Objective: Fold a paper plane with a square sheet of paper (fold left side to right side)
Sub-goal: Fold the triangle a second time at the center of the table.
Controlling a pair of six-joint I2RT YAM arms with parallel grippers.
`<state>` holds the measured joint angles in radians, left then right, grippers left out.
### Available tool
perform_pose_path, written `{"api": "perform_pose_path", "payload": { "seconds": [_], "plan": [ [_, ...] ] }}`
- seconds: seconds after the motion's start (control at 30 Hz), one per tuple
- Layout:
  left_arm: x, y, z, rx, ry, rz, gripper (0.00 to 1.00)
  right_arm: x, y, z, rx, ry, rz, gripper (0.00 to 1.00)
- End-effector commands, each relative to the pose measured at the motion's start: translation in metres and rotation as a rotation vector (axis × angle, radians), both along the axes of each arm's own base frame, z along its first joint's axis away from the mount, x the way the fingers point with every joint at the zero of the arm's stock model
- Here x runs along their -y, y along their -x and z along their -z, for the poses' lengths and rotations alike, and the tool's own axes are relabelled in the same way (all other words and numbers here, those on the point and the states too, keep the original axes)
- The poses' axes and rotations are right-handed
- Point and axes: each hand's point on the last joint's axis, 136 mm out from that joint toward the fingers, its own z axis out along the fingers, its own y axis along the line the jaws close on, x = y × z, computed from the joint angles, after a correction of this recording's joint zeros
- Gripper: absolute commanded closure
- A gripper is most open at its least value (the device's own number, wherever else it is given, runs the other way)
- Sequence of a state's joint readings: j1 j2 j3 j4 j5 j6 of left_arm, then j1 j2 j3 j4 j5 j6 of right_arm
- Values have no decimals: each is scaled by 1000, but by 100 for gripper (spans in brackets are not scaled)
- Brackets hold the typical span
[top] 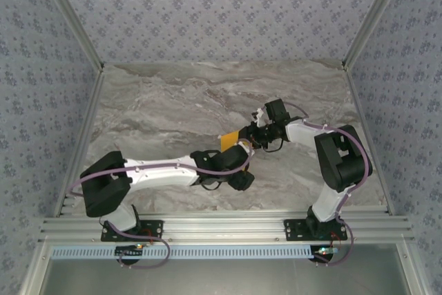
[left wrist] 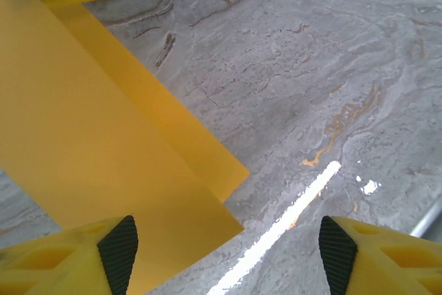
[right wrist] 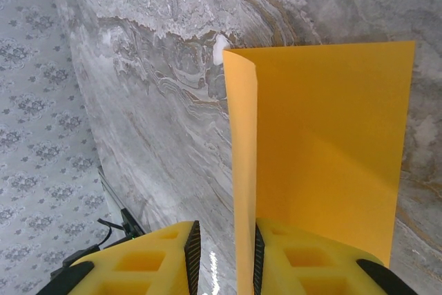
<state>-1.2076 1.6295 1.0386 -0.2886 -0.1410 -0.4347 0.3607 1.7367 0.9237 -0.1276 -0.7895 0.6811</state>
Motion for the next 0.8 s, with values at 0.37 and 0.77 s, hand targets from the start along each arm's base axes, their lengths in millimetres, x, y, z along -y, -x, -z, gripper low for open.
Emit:
{"api": "perform_pose_path", "payload": {
  "seconds": [0.37,0.77],
  "plan": [
    [-9,-20,15,211,-329,-84,25,-2,3,5,-26,19,-14,71],
    [-4,-16,15,215,-326,-61,61,2,4,9,-26,52,-21,71]
  ]
}}
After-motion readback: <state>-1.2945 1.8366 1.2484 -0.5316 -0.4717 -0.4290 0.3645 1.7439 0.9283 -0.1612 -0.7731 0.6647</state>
